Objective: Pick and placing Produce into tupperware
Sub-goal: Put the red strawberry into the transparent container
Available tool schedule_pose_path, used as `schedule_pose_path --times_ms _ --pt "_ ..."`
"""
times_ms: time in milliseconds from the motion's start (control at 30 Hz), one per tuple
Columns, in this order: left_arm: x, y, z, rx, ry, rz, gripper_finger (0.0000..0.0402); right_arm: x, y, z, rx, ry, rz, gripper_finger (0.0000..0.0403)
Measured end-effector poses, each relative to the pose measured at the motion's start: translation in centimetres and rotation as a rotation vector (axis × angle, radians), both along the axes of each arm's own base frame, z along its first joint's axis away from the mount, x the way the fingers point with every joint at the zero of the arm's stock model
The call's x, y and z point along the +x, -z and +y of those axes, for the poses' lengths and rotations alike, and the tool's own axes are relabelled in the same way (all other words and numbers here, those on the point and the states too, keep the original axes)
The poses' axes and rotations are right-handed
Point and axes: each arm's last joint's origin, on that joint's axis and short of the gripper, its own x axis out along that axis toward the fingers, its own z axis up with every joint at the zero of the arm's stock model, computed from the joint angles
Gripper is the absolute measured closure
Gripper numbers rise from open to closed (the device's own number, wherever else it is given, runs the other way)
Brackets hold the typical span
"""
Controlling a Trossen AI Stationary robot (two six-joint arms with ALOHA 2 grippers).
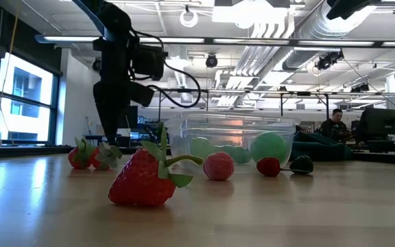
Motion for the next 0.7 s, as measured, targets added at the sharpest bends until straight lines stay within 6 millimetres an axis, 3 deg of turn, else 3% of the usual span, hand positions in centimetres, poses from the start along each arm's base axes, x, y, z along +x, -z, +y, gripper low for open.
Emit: schedule_pose_path --times_ms 133,467,700 --pt "0.09 0.31 0.03 -0.004 0.012 0.008 0.0252 0.00 0.00 0.00 0.000 0.000 0.000 0.0371" --pt "0.28 0.29 0.14 0.010 0.015 -0.010 0.0147 0.00 0.00 0.00 0.000 0.000 0.000 0.0371" --pt "0.50 0.84 0.35 0.031 0.023 0.007 0.0124 0.00 0.00 0.00 0.000 0.000 0.000 0.0371"
